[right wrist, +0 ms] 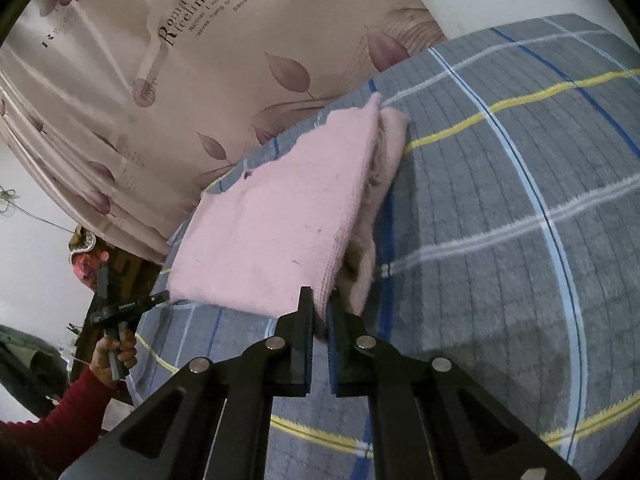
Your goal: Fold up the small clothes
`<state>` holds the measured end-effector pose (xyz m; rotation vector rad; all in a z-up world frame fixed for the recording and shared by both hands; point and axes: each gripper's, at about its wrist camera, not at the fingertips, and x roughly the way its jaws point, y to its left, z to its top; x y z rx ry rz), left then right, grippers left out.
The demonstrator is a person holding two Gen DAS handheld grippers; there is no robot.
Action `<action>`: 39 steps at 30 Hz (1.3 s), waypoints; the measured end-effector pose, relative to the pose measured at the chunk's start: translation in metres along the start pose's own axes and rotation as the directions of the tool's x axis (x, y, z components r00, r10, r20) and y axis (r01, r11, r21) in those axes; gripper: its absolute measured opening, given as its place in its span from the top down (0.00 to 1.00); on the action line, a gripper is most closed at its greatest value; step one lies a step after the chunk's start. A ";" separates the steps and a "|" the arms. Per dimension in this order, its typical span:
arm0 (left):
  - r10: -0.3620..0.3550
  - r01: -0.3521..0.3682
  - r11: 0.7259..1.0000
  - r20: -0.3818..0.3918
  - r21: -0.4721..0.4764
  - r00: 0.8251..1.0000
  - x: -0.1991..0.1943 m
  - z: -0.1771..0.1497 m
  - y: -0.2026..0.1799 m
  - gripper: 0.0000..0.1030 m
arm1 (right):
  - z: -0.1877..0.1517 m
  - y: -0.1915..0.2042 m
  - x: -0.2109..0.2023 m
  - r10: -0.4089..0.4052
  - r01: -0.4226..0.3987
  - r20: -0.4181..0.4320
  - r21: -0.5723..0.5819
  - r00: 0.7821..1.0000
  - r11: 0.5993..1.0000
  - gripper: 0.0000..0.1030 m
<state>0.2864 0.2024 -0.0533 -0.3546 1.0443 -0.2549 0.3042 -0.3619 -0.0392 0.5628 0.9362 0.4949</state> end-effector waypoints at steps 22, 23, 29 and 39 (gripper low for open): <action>0.055 -0.058 0.998 0.122 0.018 0.991 0.005 0.027 -0.020 0.53 | 0.006 -0.003 0.016 -0.013 0.015 -0.026 0.094 1.000 0.995 0.60; 0.064 -0.068 0.997 0.126 0.026 0.990 0.008 0.028 -0.024 0.53 | 0.008 -0.003 0.016 -0.019 0.021 -0.022 0.092 1.000 0.996 0.59; 0.276 -0.301 0.948 0.199 0.106 0.940 0.018 0.030 -0.051 0.45 | 0.020 -0.008 0.018 -0.060 0.059 0.006 0.100 0.998 0.993 0.38; 0.471 -0.537 0.815 0.291 0.218 0.833 0.031 0.032 -0.082 0.34 | 0.034 0.003 0.040 -0.133 0.132 0.014 0.043 0.991 0.990 0.36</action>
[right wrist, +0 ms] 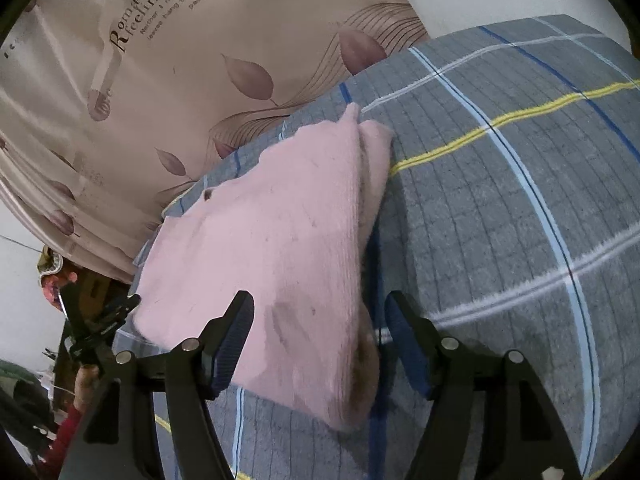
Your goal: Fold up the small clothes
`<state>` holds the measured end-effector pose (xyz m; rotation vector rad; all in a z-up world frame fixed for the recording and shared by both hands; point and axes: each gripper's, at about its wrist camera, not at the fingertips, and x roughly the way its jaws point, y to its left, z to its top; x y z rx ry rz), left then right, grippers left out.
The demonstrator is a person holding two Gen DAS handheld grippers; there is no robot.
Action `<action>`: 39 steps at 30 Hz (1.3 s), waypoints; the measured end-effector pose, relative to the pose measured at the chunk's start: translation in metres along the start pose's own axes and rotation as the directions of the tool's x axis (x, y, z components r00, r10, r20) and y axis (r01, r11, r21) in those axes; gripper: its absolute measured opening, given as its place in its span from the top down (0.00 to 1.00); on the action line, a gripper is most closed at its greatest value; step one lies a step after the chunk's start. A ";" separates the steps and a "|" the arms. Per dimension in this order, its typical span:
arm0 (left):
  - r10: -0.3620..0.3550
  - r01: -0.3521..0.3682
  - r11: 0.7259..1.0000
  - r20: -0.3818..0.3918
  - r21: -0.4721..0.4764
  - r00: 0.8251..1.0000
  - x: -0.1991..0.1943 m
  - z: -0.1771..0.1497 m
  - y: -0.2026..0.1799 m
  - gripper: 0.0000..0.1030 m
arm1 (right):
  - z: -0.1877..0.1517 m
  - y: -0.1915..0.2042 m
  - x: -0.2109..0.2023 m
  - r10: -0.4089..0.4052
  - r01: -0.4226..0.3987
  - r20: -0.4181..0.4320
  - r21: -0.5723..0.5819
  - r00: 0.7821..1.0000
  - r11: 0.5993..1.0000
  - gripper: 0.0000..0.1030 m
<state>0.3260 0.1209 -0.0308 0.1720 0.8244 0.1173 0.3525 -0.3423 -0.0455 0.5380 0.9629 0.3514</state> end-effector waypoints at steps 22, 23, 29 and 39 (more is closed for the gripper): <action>-0.294 0.278 0.940 -0.053 -0.196 0.954 0.036 0.009 0.028 0.26 | 0.004 0.010 0.013 0.097 -0.096 0.016 -0.061 0.995 0.993 0.01; -0.356 0.334 0.913 -0.056 -0.234 0.933 0.043 0.010 0.037 0.26 | 0.005 0.009 0.012 0.105 -0.104 0.015 -0.057 0.994 0.993 0.00; -0.587 0.550 0.773 -0.029 -0.318 0.809 0.062 0.013 0.056 0.26 | 0.009 0.008 0.013 0.125 -0.127 -0.027 -0.053 0.992 0.991 0.00; -0.775 0.701 0.576 -0.008 -0.420 0.632 0.103 0.041 0.059 0.26 | 0.035 0.003 0.028 0.225 -0.232 -0.155 -0.028 0.962 0.972 0.00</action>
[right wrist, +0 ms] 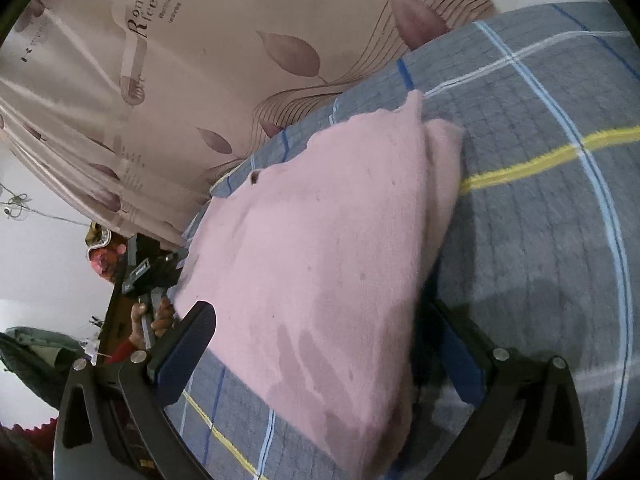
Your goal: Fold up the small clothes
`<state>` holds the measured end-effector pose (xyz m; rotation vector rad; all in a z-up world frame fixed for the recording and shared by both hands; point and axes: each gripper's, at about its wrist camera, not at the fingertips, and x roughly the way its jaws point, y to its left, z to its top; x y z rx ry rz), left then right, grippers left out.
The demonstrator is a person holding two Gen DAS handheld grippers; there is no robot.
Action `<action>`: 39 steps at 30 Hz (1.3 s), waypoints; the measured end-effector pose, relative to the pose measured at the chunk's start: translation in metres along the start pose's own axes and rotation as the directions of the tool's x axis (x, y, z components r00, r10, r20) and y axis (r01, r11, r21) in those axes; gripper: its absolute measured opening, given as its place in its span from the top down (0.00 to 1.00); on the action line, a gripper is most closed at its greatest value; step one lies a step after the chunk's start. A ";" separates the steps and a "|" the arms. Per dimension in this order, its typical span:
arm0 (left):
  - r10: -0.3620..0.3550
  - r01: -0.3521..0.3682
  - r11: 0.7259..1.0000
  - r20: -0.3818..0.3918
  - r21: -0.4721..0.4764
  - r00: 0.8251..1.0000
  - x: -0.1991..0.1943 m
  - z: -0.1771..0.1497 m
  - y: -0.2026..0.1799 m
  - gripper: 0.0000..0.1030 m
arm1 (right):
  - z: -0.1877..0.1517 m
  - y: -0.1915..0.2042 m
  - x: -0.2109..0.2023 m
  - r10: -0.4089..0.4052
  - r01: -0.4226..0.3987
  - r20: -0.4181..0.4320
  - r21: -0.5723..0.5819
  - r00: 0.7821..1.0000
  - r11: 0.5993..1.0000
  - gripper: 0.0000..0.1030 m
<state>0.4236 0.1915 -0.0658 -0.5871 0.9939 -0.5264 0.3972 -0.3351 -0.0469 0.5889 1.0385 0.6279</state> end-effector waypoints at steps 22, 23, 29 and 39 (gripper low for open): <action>0.031 -0.029 0.994 -0.011 0.102 0.999 0.005 0.003 0.004 0.60 | 0.011 -0.002 0.021 0.133 -0.133 -0.008 0.013 0.991 0.991 0.40; 0.030 -0.028 0.994 -0.016 0.104 0.999 0.004 0.003 0.005 0.60 | 0.011 -0.004 0.022 0.143 -0.143 -0.001 0.022 0.990 0.989 0.41; 0.027 -0.026 0.995 -0.015 0.092 1.000 0.005 0.011 0.011 0.60 | 0.015 0.000 0.030 0.121 -0.121 -0.010 0.029 0.993 0.992 0.42; 0.215 -0.212 0.967 -0.005 0.141 0.977 0.009 0.012 -0.018 0.80 | 0.009 0.008 0.044 0.006 -0.006 -0.022 -0.005 1.000 1.000 0.72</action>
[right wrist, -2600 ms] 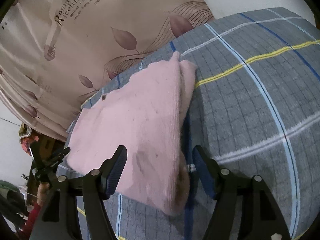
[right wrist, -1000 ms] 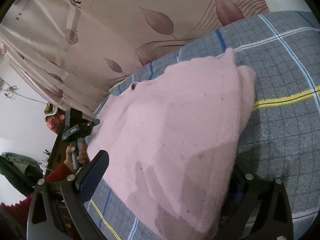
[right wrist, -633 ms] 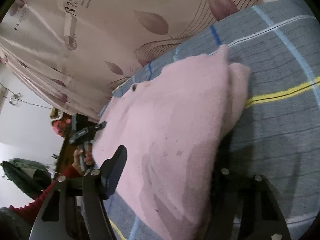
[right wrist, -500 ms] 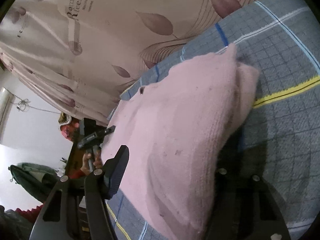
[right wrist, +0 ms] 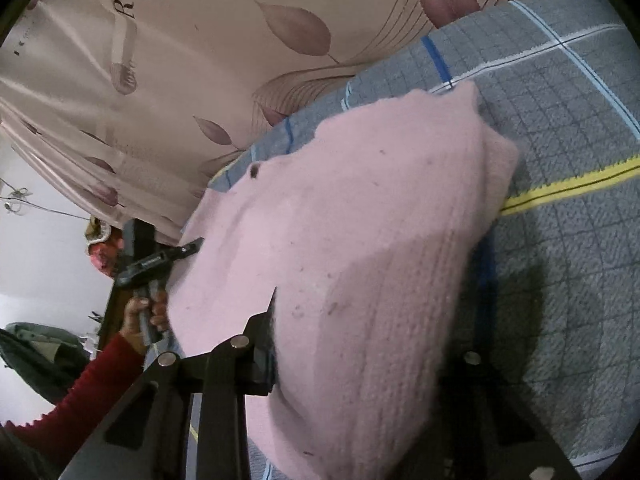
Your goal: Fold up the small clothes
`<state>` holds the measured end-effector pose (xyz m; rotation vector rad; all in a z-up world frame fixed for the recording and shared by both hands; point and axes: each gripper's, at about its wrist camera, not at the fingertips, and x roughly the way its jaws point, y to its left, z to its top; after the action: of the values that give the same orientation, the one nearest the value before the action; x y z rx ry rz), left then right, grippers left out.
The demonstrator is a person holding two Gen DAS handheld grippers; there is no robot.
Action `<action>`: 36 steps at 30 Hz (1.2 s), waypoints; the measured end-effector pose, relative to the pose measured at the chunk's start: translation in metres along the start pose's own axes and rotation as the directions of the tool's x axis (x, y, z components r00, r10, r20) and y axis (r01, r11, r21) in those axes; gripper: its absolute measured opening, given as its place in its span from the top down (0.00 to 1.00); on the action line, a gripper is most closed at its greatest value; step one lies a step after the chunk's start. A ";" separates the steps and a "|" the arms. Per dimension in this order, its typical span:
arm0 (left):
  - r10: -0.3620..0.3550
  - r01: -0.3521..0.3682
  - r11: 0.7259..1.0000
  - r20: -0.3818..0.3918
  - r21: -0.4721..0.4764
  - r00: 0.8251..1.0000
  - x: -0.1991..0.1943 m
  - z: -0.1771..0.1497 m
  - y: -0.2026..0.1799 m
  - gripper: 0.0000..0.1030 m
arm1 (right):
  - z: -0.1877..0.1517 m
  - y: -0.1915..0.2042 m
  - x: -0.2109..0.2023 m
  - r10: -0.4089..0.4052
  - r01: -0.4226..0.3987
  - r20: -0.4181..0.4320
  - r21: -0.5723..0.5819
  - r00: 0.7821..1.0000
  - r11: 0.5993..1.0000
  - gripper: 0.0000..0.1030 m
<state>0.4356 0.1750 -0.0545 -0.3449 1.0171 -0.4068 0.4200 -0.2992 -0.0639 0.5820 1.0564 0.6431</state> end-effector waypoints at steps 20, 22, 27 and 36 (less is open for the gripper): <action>0.165 -0.161 0.986 -0.134 0.039 0.977 -0.021 0.047 -0.177 0.81 | -0.005 0.006 -0.002 -0.090 0.093 0.049 -0.049 0.995 0.994 0.73; 0.133 -0.131 0.991 -0.140 0.030 0.981 -0.011 0.049 -0.202 0.81 | -0.005 0.005 -0.003 -0.085 0.087 0.052 -0.043 0.995 0.995 0.73; 0.070 -0.069 0.998 -0.166 0.012 0.984 0.033 0.041 -0.254 0.81 | -0.006 0.001 -0.006 -0.077 0.079 0.056 -0.033 0.995 0.996 0.72; -0.037 0.024 0.993 -0.122 -0.112 0.992 0.086 0.008 -0.275 0.81 | -0.007 -0.001 -0.009 -0.075 0.077 0.058 -0.029 0.995 0.997 0.72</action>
<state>0.4374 -0.1057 0.0114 -0.4389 1.1593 -0.4045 0.4106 -0.3055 -0.0613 0.5276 1.0089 0.5722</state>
